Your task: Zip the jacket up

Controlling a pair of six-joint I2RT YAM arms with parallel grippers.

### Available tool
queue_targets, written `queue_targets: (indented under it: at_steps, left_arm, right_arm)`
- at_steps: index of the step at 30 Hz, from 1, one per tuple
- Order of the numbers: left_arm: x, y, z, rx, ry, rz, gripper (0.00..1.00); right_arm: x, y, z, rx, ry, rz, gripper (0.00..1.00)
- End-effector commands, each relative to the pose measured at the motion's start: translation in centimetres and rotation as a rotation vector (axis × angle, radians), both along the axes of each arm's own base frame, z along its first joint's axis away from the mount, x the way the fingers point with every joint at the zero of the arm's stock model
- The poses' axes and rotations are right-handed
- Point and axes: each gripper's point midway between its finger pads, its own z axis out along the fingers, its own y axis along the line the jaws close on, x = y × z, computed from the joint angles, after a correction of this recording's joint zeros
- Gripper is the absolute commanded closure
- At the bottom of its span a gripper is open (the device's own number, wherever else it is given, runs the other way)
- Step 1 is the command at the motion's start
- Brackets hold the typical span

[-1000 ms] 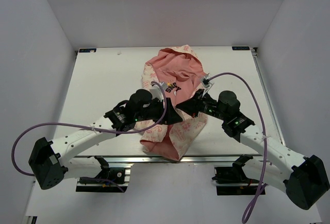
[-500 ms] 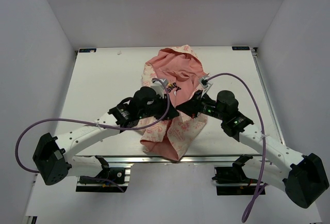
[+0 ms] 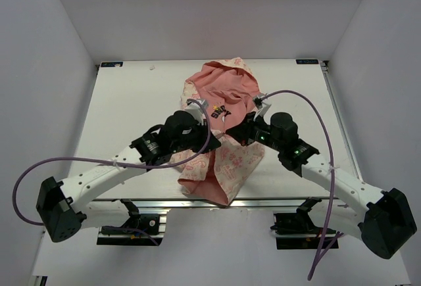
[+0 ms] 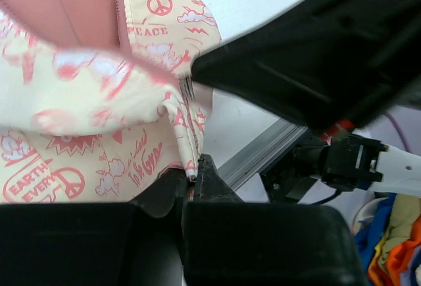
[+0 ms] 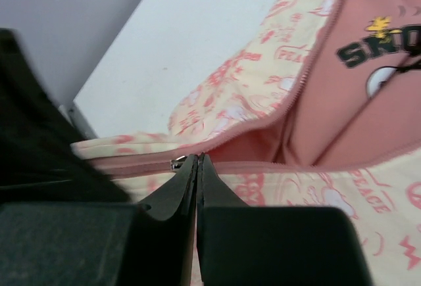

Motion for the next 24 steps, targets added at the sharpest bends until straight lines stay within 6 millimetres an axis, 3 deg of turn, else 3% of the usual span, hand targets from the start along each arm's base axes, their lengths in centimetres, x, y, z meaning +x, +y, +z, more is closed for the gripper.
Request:
queue_targets:
  at_steps: [1,7,10,12,19,20,22,23,24]
  left_arm:
    - [-0.4,2.2,2.6,-0.035,-0.035,0.082,1.0]
    - [-1.6,3.2,2.3,-0.06,-0.004,0.089,1.0]
    - [-2.3,4.1,2.8,-0.066,0.015,0.109,1.0]
    - [-2.8,6.0,3.2,-0.064,0.024,0.172,1.0]
    - [-5.1,11.9,3.5,-0.118,0.061,0.345,1.0]
    - [-5.1,12.5,3.3,-0.123,0.077,0.385,1.0]
    - [-5.8,13.5,2.8,-0.116,0.095,0.401,1.0]
    - [-6.0,13.9,2.4,-0.102,0.102,0.41,1.0]
    - [-6.1,14.1,2.3,-0.099,0.106,0.416,1.0]
  right_arm:
    - [3.3,-2.1,-0.6,-0.122,-0.05,-0.177,1.0]
    - [2.3,-0.4,0.7,-0.063,-0.098,-0.079,1.0]
    - [4.1,-1.1,-0.2,-0.126,-0.089,-0.164,1.0]
    - [5.2,-1.2,-0.8,-0.141,-0.095,-0.201,1.0]
    - [12.7,-4.1,-0.6,-0.29,-0.191,-0.502,1.0]
    - [13.9,-4.5,-1.5,-0.329,-0.187,-0.537,1.0]
    - [16.4,-5.4,-0.3,-0.342,-0.229,-0.602,1.0]
    - [17.7,-6.1,-1.6,-0.385,-0.213,-0.646,1.0]
    - [19.5,-7.0,-0.2,-0.383,-0.234,-0.69,1.0]
